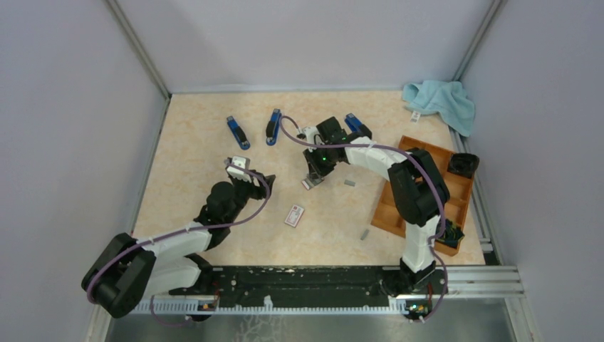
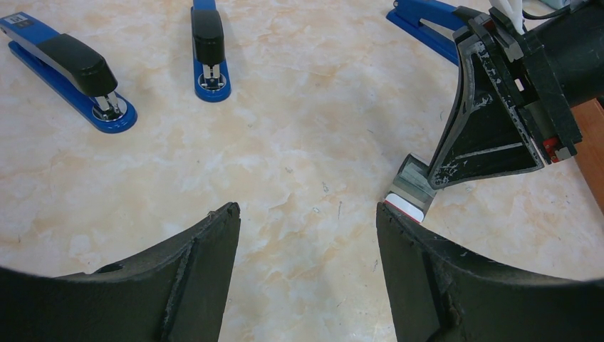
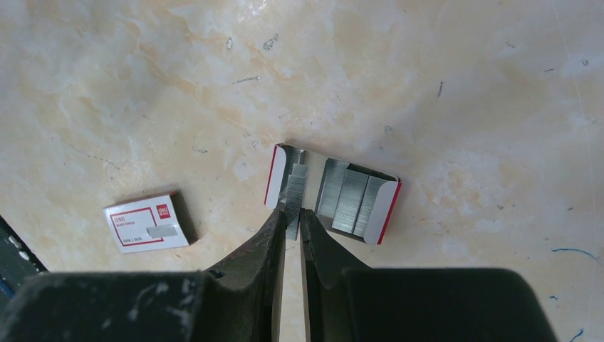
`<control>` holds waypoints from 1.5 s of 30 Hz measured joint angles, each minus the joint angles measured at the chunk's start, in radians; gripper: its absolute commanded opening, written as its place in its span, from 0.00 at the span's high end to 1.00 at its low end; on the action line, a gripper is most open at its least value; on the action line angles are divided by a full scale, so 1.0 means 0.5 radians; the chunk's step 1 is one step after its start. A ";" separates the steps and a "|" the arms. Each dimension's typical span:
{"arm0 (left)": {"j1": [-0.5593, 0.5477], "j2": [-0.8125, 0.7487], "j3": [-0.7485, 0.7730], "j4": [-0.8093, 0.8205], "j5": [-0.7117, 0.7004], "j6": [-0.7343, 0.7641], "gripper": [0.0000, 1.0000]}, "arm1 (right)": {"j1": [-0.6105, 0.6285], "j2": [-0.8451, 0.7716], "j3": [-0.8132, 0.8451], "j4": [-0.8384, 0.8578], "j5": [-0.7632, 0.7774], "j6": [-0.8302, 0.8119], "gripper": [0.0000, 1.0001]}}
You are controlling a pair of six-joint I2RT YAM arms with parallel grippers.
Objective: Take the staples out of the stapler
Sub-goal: Adjust the staple.
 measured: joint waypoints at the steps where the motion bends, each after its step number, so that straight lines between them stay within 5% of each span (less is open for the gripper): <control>1: 0.000 0.000 0.000 0.000 0.000 0.000 0.24 | 0.000 0.000 0.000 -0.001 -0.005 0.000 0.87; 20: 0.000 0.000 0.000 0.000 0.000 0.000 0.24 | 0.000 0.033 0.000 -0.005 -0.015 -0.001 0.87; 28: 0.001 -0.098 0.008 -0.045 0.146 -0.058 0.02 | -0.003 -0.039 -0.030 0.006 -0.105 -0.001 0.87; 33: 0.001 -0.211 0.007 -0.012 0.342 -0.261 0.01 | -0.018 -0.248 -0.092 0.018 -0.295 0.028 0.87; 45: 0.182 -0.095 -0.274 0.703 0.700 -1.231 0.04 | -0.021 -0.529 -0.159 0.185 -0.848 0.266 0.87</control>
